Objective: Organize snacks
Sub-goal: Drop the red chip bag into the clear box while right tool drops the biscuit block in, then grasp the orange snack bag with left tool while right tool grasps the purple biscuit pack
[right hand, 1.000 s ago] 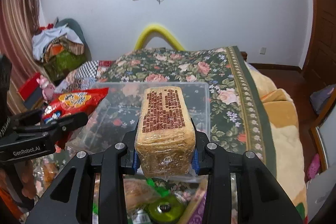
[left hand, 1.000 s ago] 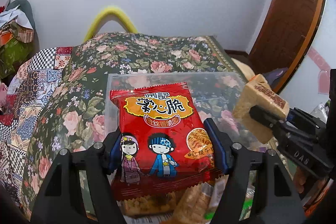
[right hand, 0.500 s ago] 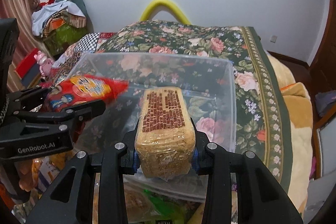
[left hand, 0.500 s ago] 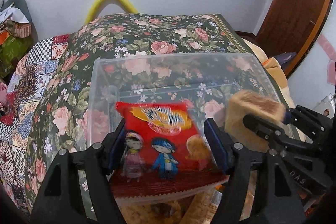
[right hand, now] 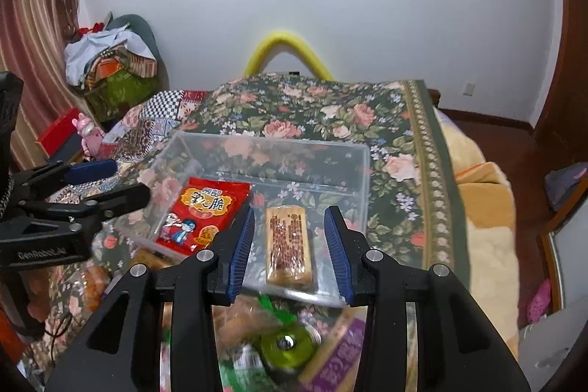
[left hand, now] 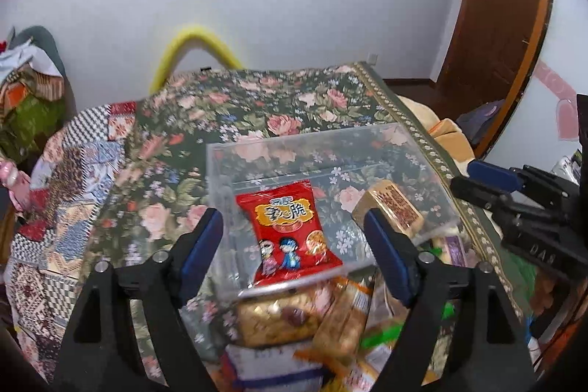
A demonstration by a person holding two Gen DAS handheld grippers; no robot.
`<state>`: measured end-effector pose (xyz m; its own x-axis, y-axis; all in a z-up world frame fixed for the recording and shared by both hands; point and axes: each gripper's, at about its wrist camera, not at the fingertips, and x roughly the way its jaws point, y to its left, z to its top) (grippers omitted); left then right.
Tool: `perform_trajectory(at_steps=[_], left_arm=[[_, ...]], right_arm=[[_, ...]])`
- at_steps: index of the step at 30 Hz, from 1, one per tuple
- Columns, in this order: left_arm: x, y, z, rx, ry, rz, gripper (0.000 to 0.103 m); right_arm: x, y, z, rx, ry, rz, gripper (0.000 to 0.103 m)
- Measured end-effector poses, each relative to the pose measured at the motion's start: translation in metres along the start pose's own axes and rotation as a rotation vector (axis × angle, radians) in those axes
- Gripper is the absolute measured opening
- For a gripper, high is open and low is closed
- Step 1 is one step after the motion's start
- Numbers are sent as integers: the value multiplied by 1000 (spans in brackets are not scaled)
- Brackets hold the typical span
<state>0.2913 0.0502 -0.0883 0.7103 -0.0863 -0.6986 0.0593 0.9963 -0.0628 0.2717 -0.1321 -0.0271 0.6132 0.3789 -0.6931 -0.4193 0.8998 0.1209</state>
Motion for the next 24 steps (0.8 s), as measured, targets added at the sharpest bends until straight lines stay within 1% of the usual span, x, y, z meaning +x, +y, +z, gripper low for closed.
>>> perform_trajectory(at_steps=[3, 6, 11, 16, 20, 24], left_arm=[[-21, 5, -9, 9, -16, 11, 84], [-39, 12, -22, 13, -23, 28, 86], [-57, 30, -53, -14, -13, 51, 90], [-57, 48, -85, -64, 45, 71, 90], [-49, 62, -111, -115, 89, 80, 90], [-37, 77, -132, -155, 116, 121, 90]], right_arm=[[-16, -1, -7, 3, -19, -11, 39], [-29, -4, -18, 23, -26, -5, 42], [-42, -3, -38, 5, -2, -32, 44], [-47, -7, -59, 4, 17, -76, 47], [-43, -12, -76, 49, 43, -67, 49], [-32, -17, -93, 74, 87, -77, 49]])
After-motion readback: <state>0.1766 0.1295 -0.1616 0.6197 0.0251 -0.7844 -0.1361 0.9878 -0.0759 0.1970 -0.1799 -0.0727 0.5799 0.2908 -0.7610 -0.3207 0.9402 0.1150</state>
